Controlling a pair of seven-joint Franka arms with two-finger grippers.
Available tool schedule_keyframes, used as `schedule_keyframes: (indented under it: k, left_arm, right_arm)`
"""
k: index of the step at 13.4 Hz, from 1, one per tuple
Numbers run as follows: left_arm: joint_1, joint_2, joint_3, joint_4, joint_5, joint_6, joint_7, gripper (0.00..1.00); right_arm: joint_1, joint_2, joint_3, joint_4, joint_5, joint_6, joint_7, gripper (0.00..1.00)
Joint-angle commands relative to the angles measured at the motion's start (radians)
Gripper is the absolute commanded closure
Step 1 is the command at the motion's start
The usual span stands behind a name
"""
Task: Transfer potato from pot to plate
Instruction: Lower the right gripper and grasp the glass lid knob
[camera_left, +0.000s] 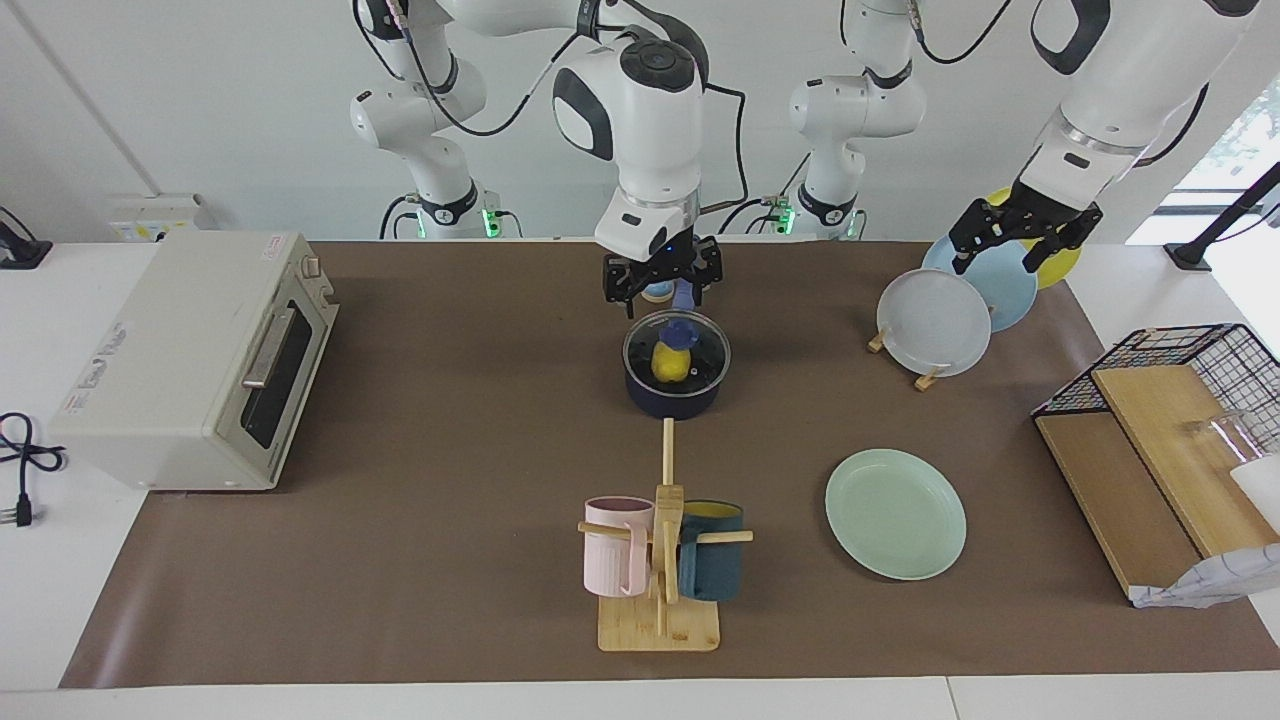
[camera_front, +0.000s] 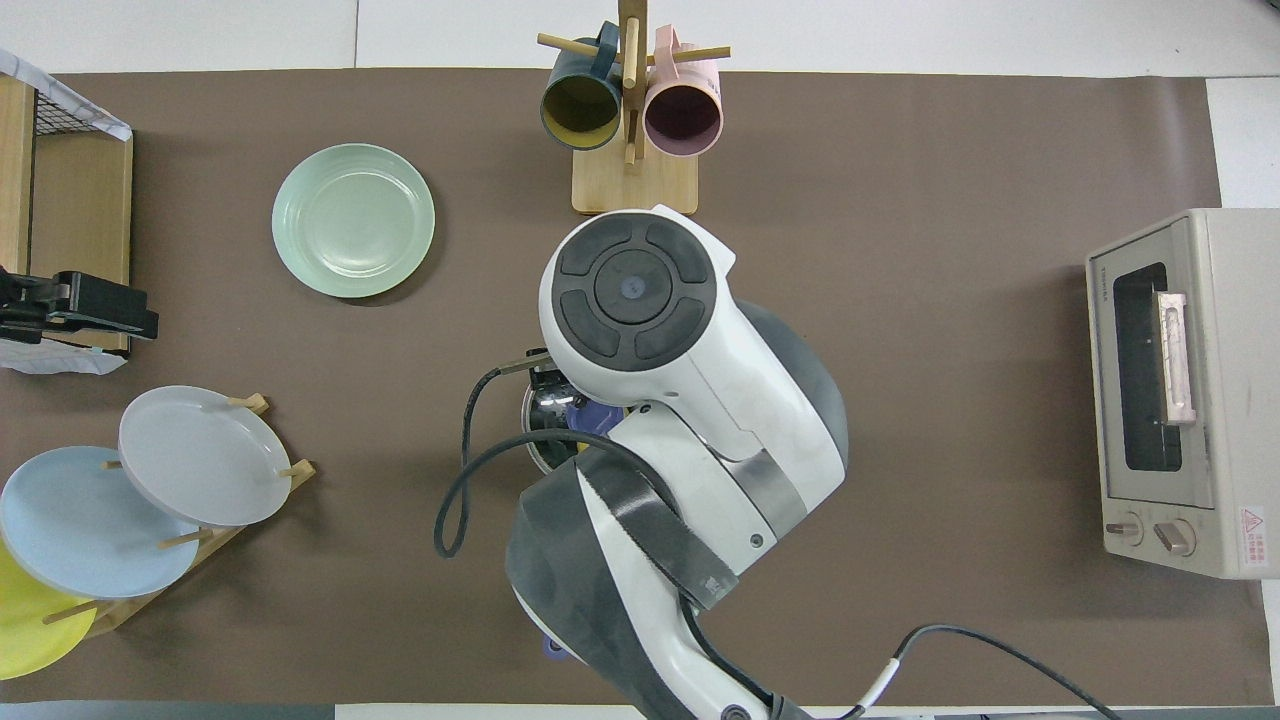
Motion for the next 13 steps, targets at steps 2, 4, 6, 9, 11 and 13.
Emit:
schedule_keyframes:
  k: [2, 4, 6, 9, 11, 13]
  left_arm:
    - [0.004, -0.024, -0.004, -0.025, 0.016, -0.004, -0.010, 0.00]
    - [0.004, -0.024, -0.004, -0.025, 0.016, -0.004, -0.010, 0.00]
    - [0.004, -0.024, -0.005, -0.025, 0.016, -0.004, -0.013, 0.00]
    - [0.004, -0.024, -0.005, -0.025, 0.016, -0.004, -0.012, 0.00]
    - [0.002, -0.025, -0.005, -0.025, 0.016, -0.007, -0.012, 0.00]
    - [0.002, -0.024, -0.005, -0.025, 0.016, -0.007, -0.013, 0.00]
  right_arm:
    - [0.072, 0.091, 0.000, 0.018, -0.087, 0.047, 0.055, 0.00]
    - [0.112, 0.111, -0.001, 0.013, -0.099, 0.053, 0.107, 0.00]
    - [0.109, 0.108, -0.001, -0.049, -0.102, 0.098, 0.109, 0.00]
    - [0.110, 0.093, -0.001, -0.097, -0.137, 0.118, 0.114, 0.00]
    - [0.109, 0.077, -0.001, -0.142, -0.143, 0.154, 0.114, 0.00]
    - [0.104, 0.068, -0.001, -0.171, -0.142, 0.182, 0.117, 0.00]
